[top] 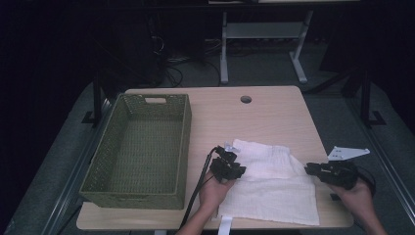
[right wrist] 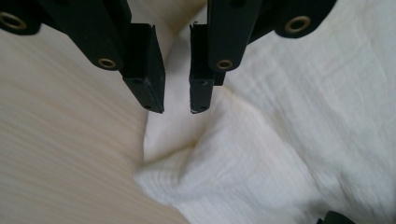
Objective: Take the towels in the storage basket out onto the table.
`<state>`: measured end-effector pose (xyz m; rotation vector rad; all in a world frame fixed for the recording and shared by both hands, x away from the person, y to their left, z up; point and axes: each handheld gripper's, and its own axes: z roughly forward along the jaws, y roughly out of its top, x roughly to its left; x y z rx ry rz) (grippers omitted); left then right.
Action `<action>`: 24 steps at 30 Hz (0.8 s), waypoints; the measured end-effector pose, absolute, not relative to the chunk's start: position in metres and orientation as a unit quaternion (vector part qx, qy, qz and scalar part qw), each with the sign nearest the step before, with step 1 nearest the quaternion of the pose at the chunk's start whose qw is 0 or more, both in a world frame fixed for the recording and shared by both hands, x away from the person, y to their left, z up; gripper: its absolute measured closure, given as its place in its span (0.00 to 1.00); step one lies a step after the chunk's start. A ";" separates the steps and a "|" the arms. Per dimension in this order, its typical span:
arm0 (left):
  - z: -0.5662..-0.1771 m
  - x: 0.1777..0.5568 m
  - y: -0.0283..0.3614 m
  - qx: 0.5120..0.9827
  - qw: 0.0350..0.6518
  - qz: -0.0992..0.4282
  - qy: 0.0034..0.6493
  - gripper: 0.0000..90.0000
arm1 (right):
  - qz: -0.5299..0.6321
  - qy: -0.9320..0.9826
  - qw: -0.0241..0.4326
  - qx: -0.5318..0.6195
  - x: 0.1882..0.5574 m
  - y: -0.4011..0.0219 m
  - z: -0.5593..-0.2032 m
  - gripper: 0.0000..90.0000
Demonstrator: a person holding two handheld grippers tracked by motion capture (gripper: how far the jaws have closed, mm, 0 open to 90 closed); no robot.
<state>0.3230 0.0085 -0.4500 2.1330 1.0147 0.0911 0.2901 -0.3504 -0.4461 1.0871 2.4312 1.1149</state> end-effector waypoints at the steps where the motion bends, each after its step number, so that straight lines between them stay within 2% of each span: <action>1: -0.449 0.326 0.006 0.834 0.382 0.039 0.396 0.78 | 0.385 0.835 0.129 0.371 0.294 -0.348 -0.445 0.84; 9: -0.454 0.359 -0.009 0.838 0.365 0.038 0.404 0.78 | 0.334 0.849 0.137 0.386 0.341 -0.323 -0.454 0.81; 15: -0.462 0.366 -0.009 0.837 0.348 0.046 0.420 0.78 | 0.318 0.854 0.128 0.392 0.350 -0.320 -0.465 0.99; 17: -0.460 0.365 -0.008 0.837 0.340 0.054 0.425 0.77 | 0.321 0.851 0.123 0.396 0.350 -0.323 -0.465 1.00; 24: -0.458 0.364 0.005 0.827 0.333 0.060 0.449 0.75 | 0.312 0.837 0.150 0.423 0.346 -0.345 -0.460 1.00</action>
